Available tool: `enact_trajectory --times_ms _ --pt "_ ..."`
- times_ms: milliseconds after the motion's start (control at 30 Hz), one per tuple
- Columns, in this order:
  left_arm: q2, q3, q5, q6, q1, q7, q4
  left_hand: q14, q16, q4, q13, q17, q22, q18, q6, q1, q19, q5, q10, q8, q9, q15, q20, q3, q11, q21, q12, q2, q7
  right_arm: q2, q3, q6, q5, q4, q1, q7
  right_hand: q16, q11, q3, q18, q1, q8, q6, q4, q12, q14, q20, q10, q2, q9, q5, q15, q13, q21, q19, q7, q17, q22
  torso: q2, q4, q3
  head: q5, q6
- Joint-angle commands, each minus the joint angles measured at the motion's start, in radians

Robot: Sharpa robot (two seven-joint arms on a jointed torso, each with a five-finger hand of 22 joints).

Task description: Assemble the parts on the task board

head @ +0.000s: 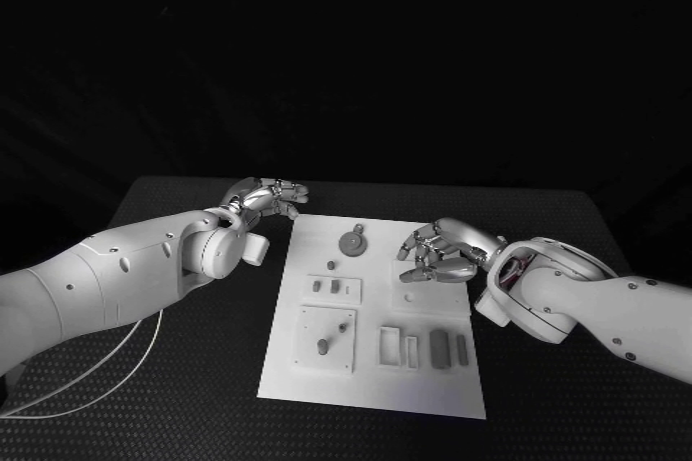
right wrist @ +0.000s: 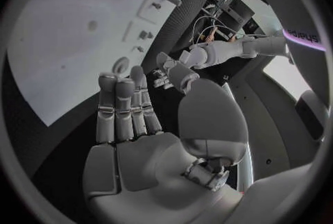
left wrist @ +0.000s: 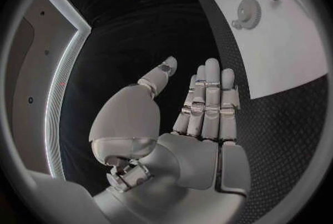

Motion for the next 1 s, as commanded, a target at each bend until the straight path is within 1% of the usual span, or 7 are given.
enact_trajectory --times_ms 33,200,333,433,467,567,1000 --pt "0.001 0.000 0.004 0.019 0.001 0.008 0.007 0.008 -0.006 0.006 0.002 0.002 0.001 0.020 -0.006 -0.009 0.006 -0.006 0.001 0.003 0.000 0.001 -0.001 -0.002 0.004 -0.007 0.003 0.002 0.000 -0.028 -0.002 0.125 0.047 0.006 -0.002 -0.095 0.037 -0.006 -0.003 0.040 -0.034 0.006 0.008 0.022 0.136 -0.013 -0.014 -0.053 -0.007 0.025 0.001 -0.016 0.124 0.043 0.006 -0.002 0.034 0.026 0.000 -0.0004 -0.0003 -0.014 0.001" --pt "-0.001 -0.001 0.004 0.020 0.000 0.008 0.011 0.008 -0.006 0.006 0.002 0.002 0.002 0.020 -0.005 -0.010 0.006 -0.006 0.001 0.004 0.000 0.001 -0.001 -0.002 0.004 -0.007 0.003 0.003 0.000 -0.094 -0.006 0.185 0.085 0.024 -0.001 -0.149 0.127 -0.031 -0.038 0.040 -0.137 0.026 0.041 0.085 0.333 0.030 -0.055 -0.013 -0.001 0.074 0.079 -0.039 0.293 0.131 0.054 -0.024 0.115 0.024 -0.001 0.0011 0.0011 -0.025 -0.005" --pt "-0.005 -0.003 0.004 0.027 -0.002 0.010 0.020 0.008 -0.006 0.007 0.002 0.003 0.002 0.020 -0.005 -0.012 0.006 -0.006 0.001 0.005 0.000 0.001 -0.001 -0.003 0.004 -0.007 0.003 0.003 -0.001 -0.145 -0.012 0.306 0.124 0.047 0.000 -0.240 0.133 -0.037 -0.102 0.040 -0.226 0.029 0.050 0.107 0.379 0.043 -0.074 0.019 0.048 0.094 0.133 -0.046 0.366 0.155 0.060 -0.032 0.137 0.022 -0.006 -0.0033 -0.0013 -0.032 -0.008" --pt "-0.012 -0.003 0.004 0.031 -0.002 0.014 0.031 0.008 -0.007 0.008 0.002 0.003 0.003 0.020 -0.003 -0.013 0.006 -0.006 0.002 0.006 0.000 0.001 -0.001 -0.004 0.004 -0.008 0.004 0.003 -0.001 -0.174 -0.020 0.340 0.102 0.059 0.003 -0.275 0.128 -0.038 -0.201 0.040 -0.302 0.017 0.040 0.067 0.372 0.044 -0.085 0.011 0.104 0.104 0.205 -0.050 0.379 0.162 0.046 -0.034 0.153 0.019 -0.009 -0.0062 -0.0019 -0.042 -0.012" --pt "-0.014 -0.003 0.004 0.030 -0.002 0.017 0.033 0.008 -0.007 0.009 0.002 0.004 0.003 0.020 -0.003 -0.014 0.006 -0.006 0.002 0.006 0.000 0.001 -0.001 -0.004 0.004 -0.008 0.004 0.002 -0.001 -0.180 -0.023 0.365 0.090 0.060 0.005 -0.289 0.125 -0.040 -0.242 0.040 -0.316 0.012 0.041 0.023 0.370 0.044 -0.092 0.015 0.136 0.109 0.230 -0.049 0.390 0.166 0.041 -0.033 0.162 0.018 -0.010 -0.0080 -0.0021 -0.046 -0.014" --pt "-0.018 -0.004 0.000 0.032 -0.002 0.033 0.040 0.008 -0.008 0.009 0.003 0.005 0.004 0.019 0.000 -0.016 0.006 -0.008 0.003 0.009 0.001 0.000 -0.001 -0.006 0.004 -0.009 0.005 0.001 -0.003 -0.196 -0.034 0.397 0.082 0.068 0.011 -0.324 0.117 -0.043 -0.263 0.040 -0.332 0.007 0.051 -0.010 0.364 0.049 -0.091 0.025 0.162 0.114 0.245 -0.052 0.402 0.167 0.042 -0.037 0.170 0.014 -0.013 -0.0142 -0.0015 -0.052 -0.018" --pt "-0.024 -0.015 -0.012 0.039 -0.006 0.040 0.066 0.006 -0.011 0.010 0.003 0.009 0.008 0.019 -0.002 -0.039 0.004 -0.013 0.003 0.012 0.003 0.001 -0.001 -0.031 0.004 -0.013 0.004 -0.010 -0.003 -0.167 -0.072 0.336 0.106 0.114 0.011 -0.486 0.096 -0.043 -0.272 0.040 -0.374 -0.017 0.065 -0.047 0.338 0.053 -0.075 0.024 0.187 0.112 0.278 -0.051 0.409 0.165 0.031 -0.037 0.187 0.011 -0.038 -0.0276 0.0006 -0.052 -0.035"
